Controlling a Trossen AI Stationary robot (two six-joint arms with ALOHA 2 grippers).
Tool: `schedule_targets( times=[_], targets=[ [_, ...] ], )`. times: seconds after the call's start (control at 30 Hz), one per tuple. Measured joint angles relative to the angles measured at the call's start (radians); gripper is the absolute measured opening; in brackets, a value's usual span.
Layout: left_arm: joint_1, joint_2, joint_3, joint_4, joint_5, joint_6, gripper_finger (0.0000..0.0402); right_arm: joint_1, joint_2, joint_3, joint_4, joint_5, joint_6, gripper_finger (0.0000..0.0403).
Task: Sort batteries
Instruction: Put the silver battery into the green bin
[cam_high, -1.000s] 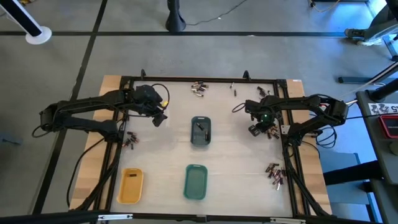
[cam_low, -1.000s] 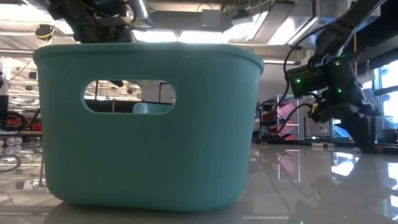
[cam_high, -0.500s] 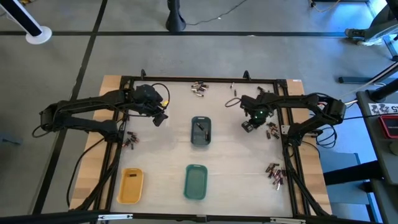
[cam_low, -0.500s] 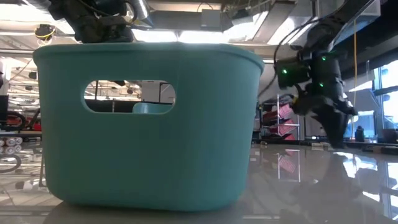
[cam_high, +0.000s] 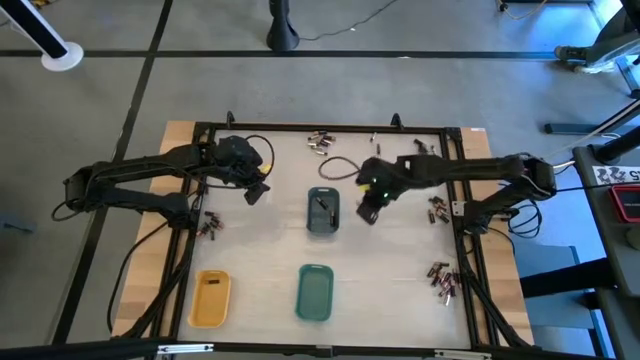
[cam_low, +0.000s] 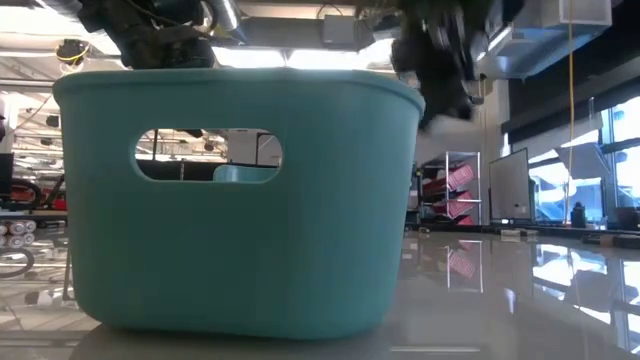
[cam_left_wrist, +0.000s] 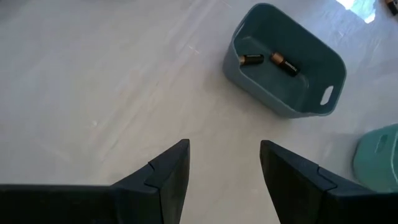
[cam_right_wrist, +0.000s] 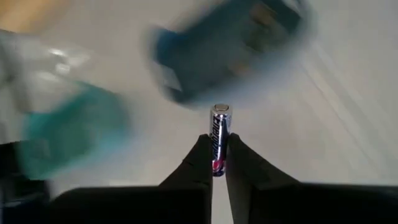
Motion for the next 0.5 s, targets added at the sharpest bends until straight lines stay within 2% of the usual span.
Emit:
schedule_targets(
  times=[0.17, 0.23, 0.5],
  targets=[
    [0.000, 0.000, 0.000, 0.024, 0.000, 0.054, 0.0184, 0.142, 0.011, 0.011, 0.264, 0.074, 0.065, 0.0016],
    [0.000, 0.000, 0.000, 0.041, 0.000, 0.076, 0.0184, 0.185, 0.029, 0.010, 0.315, 0.110, 0.080, 0.0016],
    [0.000, 0.000, 0.000, 0.035, 0.002, 0.161, 0.0184, 0.337, 0.201, 0.009, 0.556, 0.147, 0.160, 0.0016]
  ],
)
